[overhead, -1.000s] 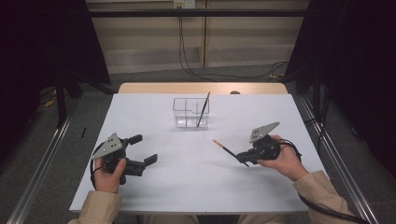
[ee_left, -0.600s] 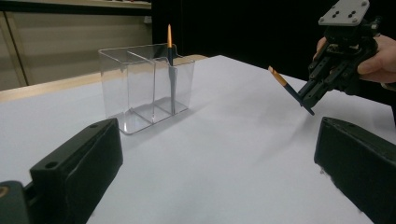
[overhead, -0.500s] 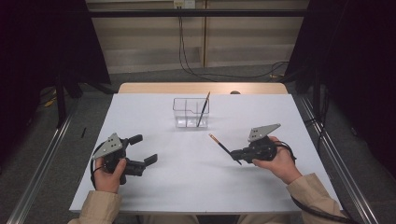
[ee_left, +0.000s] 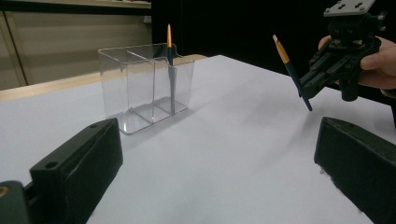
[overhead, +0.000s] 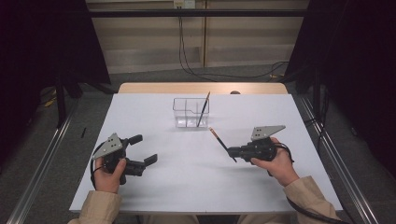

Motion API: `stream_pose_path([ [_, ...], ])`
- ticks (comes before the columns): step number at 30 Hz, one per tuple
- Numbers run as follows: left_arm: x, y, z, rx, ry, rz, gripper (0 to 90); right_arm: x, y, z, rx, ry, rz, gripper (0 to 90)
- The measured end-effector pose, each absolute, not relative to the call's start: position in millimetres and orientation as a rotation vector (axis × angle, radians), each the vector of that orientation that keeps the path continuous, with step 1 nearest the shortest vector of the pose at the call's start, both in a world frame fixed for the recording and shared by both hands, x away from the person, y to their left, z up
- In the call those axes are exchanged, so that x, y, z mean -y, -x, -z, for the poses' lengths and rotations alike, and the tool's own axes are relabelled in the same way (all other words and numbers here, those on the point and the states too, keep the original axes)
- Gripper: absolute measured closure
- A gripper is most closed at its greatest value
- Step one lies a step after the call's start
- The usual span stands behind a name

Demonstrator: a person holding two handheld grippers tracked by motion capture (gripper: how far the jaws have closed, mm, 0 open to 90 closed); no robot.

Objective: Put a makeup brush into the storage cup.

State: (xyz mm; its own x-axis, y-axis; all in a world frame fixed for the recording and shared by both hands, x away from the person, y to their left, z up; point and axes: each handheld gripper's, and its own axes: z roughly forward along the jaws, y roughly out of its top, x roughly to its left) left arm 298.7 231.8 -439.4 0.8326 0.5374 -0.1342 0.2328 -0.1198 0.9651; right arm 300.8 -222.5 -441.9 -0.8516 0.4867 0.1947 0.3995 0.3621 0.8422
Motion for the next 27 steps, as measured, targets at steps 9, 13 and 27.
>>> stream_pose_path([
  [9,-232.1,-298.6,440.2,-0.609,-1.703,-0.281,0.9,224.0,-300.0,443.2,-2.428,-0.83,-1.604,84.9],
  [13,-232.3,-299.0,440.0,-0.606,-1.701,-0.286,0.9,224.7,-299.3,442.4,-2.387,-0.832,-1.642,84.9],
  [27,-230.7,-298.7,439.9,-0.606,-1.699,-0.281,0.9,221.3,-296.8,438.5,-2.239,-0.827,-1.793,84.9],
])
